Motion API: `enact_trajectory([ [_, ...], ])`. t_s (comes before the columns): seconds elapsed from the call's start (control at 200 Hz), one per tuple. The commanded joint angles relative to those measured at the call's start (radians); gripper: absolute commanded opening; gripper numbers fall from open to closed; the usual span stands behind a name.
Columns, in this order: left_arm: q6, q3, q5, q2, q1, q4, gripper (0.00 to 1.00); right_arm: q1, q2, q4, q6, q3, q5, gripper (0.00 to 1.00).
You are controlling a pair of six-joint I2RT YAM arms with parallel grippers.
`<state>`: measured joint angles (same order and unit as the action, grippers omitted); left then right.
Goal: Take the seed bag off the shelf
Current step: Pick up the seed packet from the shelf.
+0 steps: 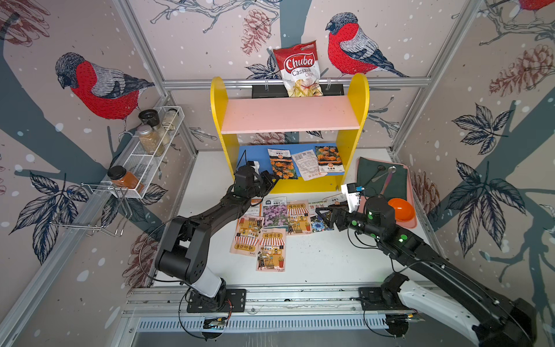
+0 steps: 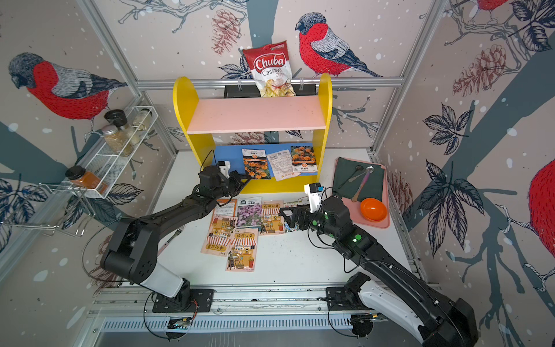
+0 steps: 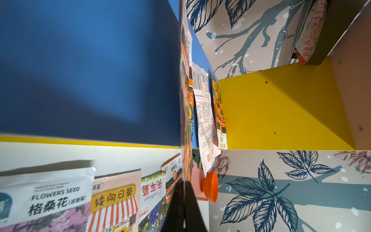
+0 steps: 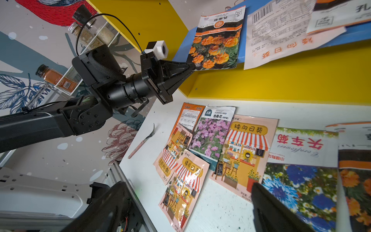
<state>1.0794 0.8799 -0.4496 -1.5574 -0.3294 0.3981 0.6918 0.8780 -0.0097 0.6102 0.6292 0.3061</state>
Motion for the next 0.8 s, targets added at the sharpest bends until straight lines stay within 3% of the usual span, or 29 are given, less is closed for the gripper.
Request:
enact_trajectory([
  [0.0, -0.037, -0.024, -0.050, 0.039, 0.014, -0.026, 0.00, -0.008, 0.068, 0.176, 0.069, -0.005, 0.097, 0.98],
  [0.25, -0.081, -0.080, -0.128, 0.138, 0.030, -0.042, 0.00, -0.032, 0.235, 0.327, 0.136, 0.024, 0.205, 0.95],
  [0.465, -0.110, -0.100, -0.170, 0.214, 0.036, -0.058, 0.00, -0.079, 0.286, 0.444, 0.203, 0.017, 0.283, 0.94],
  [0.795, -0.058, -0.164, -0.251, 0.317, 0.034, 0.035, 0.00, -0.114, 0.353, 0.610, 0.317, -0.005, 0.358, 0.93],
])
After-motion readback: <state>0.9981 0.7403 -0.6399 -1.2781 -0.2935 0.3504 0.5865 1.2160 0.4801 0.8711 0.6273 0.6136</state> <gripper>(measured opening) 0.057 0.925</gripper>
